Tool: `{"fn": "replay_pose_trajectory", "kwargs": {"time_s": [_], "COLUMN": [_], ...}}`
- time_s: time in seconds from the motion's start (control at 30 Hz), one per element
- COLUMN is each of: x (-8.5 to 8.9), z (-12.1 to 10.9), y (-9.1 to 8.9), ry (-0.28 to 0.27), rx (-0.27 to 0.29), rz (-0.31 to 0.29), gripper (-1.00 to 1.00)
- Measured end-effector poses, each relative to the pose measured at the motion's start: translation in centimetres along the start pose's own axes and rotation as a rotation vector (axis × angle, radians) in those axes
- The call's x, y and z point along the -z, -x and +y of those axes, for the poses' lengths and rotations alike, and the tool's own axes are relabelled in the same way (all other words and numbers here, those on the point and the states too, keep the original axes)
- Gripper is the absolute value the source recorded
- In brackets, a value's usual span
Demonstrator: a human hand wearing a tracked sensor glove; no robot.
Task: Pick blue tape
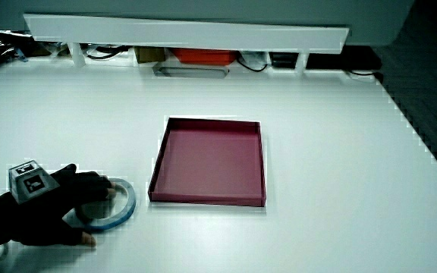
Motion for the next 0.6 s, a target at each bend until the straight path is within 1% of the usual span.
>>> {"fn": "replay_pose_trajectory", "kwargs": {"time_s": [0.03, 0.1, 0.13, 0.17, 0.2, 0.27, 0.3, 0.4, 0.43, 0.47, 0.53, 0.57, 0.6], "x": [0.47, 0.26, 0.25, -0.07, 0.42, 0.1, -0.01, 0.37, 0.35, 0.49, 0.09, 0.28, 0.19], "z": [0.04, 0.06, 0.09, 0.05, 0.08, 0.0, -0.05, -0.17, -0.24, -0.24, -0.31, -0.31, -0.35], "y": [0.26, 0.1, 0.06, -0.16, 0.01, -0.24, -0.34, -0.22, -0.22, -0.14, -0.39, -0.35, -0.42], "ry": [-0.012, -0.009, -0.018, -0.013, -0.026, -0.035, -0.043, -0.061, -0.081, -0.075, -0.084, -0.08, -0.093], "rx": [0.011, 0.008, 0.028, 0.023, 0.032, 0.042, 0.054, 0.055, 0.063, 0.058, 0.066, 0.063, 0.056], "rz": [-0.028, -0.022, -0.016, -0.015, -0.024, -0.025, -0.006, -0.019, -0.028, -0.024, -0.014, -0.019, -0.018], "gripper": [0.43, 0.52, 0.57, 0.61, 0.65, 0.74, 0.78, 0.91, 0.96, 1.0, 1.0, 1.0, 1.0]}}
